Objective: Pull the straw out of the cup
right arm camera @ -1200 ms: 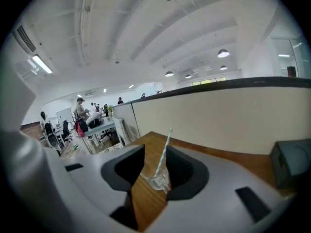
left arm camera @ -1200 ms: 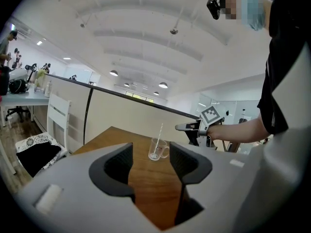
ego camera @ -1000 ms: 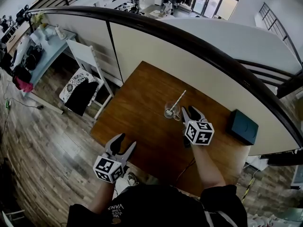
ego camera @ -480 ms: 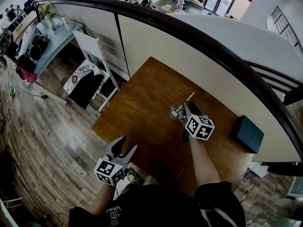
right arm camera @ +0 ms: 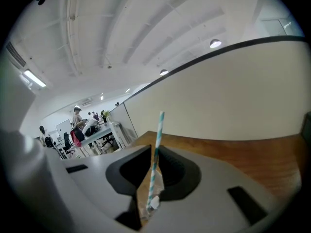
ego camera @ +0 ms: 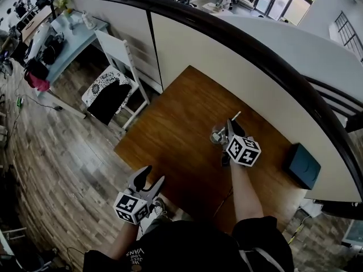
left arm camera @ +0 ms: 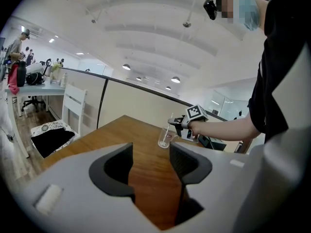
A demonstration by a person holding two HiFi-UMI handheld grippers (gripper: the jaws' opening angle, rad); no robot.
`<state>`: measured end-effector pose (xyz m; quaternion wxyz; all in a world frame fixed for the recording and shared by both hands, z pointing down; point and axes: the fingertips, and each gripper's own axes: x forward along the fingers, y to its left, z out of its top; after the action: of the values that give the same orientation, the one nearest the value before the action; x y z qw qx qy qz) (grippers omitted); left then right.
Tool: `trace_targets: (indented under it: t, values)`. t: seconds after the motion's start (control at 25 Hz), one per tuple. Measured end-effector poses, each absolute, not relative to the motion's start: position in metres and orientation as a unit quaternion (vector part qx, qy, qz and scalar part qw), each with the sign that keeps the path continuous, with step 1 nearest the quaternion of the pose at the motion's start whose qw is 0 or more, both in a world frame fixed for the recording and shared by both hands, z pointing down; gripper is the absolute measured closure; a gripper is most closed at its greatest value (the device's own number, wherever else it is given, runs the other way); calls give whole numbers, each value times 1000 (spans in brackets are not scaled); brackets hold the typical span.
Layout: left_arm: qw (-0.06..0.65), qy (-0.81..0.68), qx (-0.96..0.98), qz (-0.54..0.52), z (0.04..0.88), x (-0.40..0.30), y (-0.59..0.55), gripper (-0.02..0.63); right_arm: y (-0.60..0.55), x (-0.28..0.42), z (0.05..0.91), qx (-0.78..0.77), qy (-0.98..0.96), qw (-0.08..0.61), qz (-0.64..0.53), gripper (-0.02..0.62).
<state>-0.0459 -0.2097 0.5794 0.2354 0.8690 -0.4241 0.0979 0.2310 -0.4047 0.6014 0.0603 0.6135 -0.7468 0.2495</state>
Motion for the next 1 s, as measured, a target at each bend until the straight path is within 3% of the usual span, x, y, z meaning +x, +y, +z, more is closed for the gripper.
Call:
trace_targets:
  t: [0.08, 0.4, 1.0]
  values:
    - [236, -427, 867, 97, 580, -48, -209, 383, -404, 230, 603, 614, -746, 69, 247, 556]
    - [232, -431, 868, 88, 575, -57, -212, 383, -395, 222, 593, 618, -747, 92, 228, 569]
    - [220, -417, 880, 58, 554, -65, -208, 383, -370, 213, 522, 632, -752, 44, 182, 571]
